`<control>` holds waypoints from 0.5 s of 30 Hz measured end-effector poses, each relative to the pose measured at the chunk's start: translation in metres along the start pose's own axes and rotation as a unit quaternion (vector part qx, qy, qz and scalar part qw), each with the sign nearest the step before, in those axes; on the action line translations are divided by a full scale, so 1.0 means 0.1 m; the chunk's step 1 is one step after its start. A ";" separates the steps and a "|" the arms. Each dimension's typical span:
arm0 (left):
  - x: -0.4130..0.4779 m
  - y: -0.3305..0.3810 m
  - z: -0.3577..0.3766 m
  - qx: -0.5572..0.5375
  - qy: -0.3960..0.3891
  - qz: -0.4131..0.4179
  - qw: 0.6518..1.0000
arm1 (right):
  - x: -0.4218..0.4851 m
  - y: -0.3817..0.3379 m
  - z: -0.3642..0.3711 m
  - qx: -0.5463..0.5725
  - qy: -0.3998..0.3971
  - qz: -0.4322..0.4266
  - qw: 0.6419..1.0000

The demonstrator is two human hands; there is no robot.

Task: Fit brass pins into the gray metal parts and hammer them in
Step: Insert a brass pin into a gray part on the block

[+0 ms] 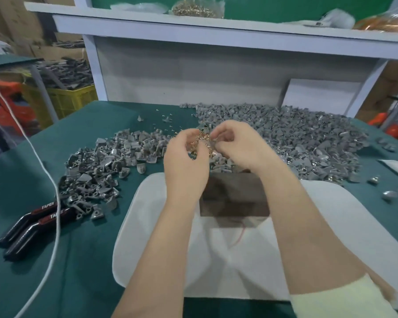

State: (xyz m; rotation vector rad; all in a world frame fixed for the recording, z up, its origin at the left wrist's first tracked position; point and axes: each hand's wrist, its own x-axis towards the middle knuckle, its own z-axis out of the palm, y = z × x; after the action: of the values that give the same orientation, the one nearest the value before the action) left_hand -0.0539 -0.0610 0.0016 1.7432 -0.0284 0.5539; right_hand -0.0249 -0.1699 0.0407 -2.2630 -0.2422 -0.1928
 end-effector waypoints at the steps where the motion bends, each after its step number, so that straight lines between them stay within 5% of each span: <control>1: -0.02 -0.02 0.04 0.022 -0.046 -0.007 0.999 | -0.07 0.11 -0.10 -0.010 0.001 0.005 1.000; 9: -0.19 -0.04 0.21 0.191 -0.262 0.001 0.946 | -0.42 0.51 -0.23 -0.044 0.008 0.058 0.997; 15: -0.18 -0.01 0.17 0.279 -0.239 -0.002 0.930 | -0.37 0.41 -0.25 0.039 -0.008 0.084 0.996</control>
State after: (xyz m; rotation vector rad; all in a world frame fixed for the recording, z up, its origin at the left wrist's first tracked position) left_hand -0.0634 -0.0817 -0.0084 2.4045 -0.2288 0.1153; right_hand -0.0523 -0.2192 0.0186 -2.1955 -0.0658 -0.0759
